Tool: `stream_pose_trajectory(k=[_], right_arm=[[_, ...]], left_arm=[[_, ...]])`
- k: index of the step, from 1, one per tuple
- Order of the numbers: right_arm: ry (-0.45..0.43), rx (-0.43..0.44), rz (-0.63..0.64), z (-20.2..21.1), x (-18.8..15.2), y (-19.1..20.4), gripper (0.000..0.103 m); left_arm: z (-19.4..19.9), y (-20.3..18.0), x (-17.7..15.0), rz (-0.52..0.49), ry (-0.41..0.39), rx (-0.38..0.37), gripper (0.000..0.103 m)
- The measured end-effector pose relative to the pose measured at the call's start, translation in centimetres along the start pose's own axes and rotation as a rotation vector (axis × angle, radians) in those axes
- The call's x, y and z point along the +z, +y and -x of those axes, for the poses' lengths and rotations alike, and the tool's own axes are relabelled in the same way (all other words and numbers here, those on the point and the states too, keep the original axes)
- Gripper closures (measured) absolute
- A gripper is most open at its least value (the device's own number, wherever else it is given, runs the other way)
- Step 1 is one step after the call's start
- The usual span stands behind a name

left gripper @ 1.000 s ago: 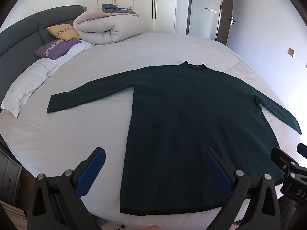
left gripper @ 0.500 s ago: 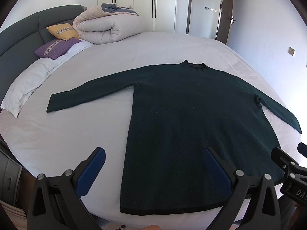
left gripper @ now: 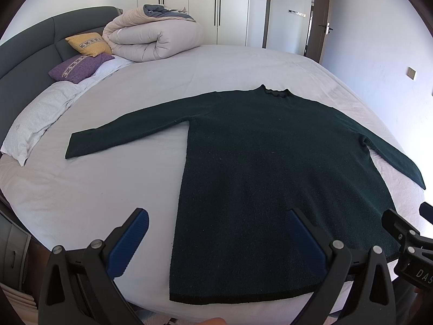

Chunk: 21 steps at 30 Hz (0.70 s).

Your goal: Fold small clothes

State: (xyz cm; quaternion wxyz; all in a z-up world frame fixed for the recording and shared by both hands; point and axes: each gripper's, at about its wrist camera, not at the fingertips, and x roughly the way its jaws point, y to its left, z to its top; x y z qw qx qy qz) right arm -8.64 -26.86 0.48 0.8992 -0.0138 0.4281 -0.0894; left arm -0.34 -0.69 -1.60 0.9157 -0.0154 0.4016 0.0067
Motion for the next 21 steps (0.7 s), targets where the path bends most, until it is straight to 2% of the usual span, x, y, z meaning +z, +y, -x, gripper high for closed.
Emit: stream_pose_trajectory(k=[21], right_arm=[[0.002,-0.002,0.003,-0.15,-0.12,0.14,0.0]], left_arm=[[-0.06,0.2,0.06,-0.001,0.004,-0.002,0.0]])
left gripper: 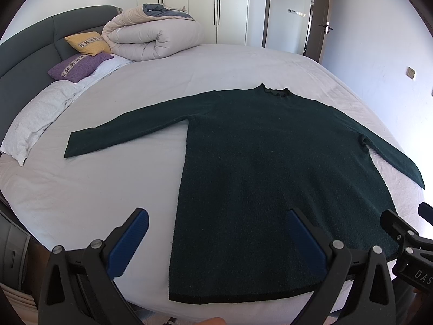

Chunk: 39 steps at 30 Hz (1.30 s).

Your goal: Fold small clothes

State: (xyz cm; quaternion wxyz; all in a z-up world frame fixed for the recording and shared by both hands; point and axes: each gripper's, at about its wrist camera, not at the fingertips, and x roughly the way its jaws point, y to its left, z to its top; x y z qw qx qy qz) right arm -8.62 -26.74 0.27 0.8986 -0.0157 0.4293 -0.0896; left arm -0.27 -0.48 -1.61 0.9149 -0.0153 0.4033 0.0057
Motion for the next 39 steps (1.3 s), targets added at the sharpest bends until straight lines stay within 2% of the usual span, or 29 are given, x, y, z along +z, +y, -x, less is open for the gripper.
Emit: stream_pose_trajectory(k=[28,33,35,38,39], right_arm=[[0.005,0.003,-0.001,-0.3,-0.4,0.2,0.0],[0.007,0.039,-0.017,-0.7,-0.6,-0.2,0.0],[-0.004,0.093,-0.051,-0.9,-0.3,-1.4,0.0],[-0.033,0.16,-0.185,-1.8,0.4,-6.4,0.0],[-0.045,0.185,-0.256,-2.2,0.6,-9.0,0.0]], left_arm=[[-0.4,0.6,-0.8,-0.004,0.006,0.002,0.0],[-1.4,0.8,-1.0,-0.007,0.023,-0.016,0.0],[-2.1,0.9,-0.9,-0.002,0.051,-0.032,0.0],[-3.9,1.3,-0.6,0.028,0.125,-0.082,0.0],[-4.6,1.5,-0.4,0.047,0.15,-0.127,0.0]])
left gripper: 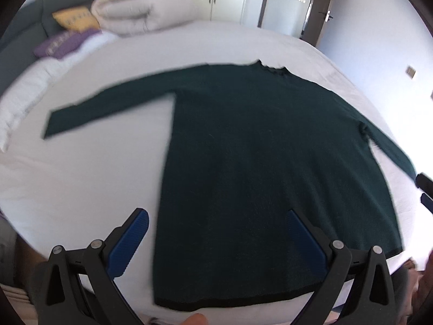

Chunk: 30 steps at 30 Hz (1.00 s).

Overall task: Fold small clothes
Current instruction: 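Grasp the sweater sleeve cuff with the right gripper and lift it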

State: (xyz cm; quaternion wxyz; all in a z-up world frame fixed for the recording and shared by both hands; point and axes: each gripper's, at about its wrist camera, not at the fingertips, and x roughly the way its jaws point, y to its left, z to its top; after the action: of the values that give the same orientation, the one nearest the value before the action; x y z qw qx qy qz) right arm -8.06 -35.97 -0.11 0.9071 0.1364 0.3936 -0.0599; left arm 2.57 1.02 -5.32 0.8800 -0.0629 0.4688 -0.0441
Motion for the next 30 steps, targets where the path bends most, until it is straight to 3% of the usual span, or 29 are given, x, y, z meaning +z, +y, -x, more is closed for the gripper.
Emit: stream_pose_trajectory(k=[3,4,7,10,12,14,23,26,28,30], right_arm=[[-0.039,0.072,-0.284,-0.9,2.4,-9.4,0.0],[-0.066,0.108,-0.434,-1.4,3.0,-14.1,0.0],[-0.124,0.142,-0.713,-3.0,3.3,-23.6,0.0],[-0.136,0.131,-0.899,-4.9,3.0,-30.3,0.007],[-0.119,0.164,-0.989,-6.7,2.9,-33.4,0.02],[-0.124,0.183,-1.038,-7.7,2.9,-35.0,0.024],[-0.254,0.228,-1.226,-9.9,4.9,-37.7,0.024],[-0.284,0.219,-1.239,-10.7,5.1,-37.6,0.024],[-0.304,0.206,-1.24,-11.1,5.4,-37.3,0.028],[-0.311,0.192,-1.233,-11.5,5.9,-37.4,0.047]], left_arm=[[-1.3,-0.3,0.8,0.003,0.038,-0.05,0.0],[-1.6,-0.7,1.0,0.001,0.035,-0.05,0.0],[-2.2,-1.0,1.6,0.03,-0.018,-0.043,0.0],[-4.1,-1.2,2.5,0.053,0.072,-0.065,0.0],[-4.9,-1.0,3.3,0.109,0.079,-0.091,0.0],[-5.4,-1.0,4.2,0.13,0.063,-0.08,0.0],[-8.1,-3.9,7.6,0.118,0.065,-0.26,0.006],[-9.0,-4.6,8.5,0.115,0.069,-0.287,0.009],[-9.7,-5.0,9.1,0.106,0.073,-0.294,0.014],[-10.2,-5.4,9.8,0.1,0.076,-0.31,0.016]])
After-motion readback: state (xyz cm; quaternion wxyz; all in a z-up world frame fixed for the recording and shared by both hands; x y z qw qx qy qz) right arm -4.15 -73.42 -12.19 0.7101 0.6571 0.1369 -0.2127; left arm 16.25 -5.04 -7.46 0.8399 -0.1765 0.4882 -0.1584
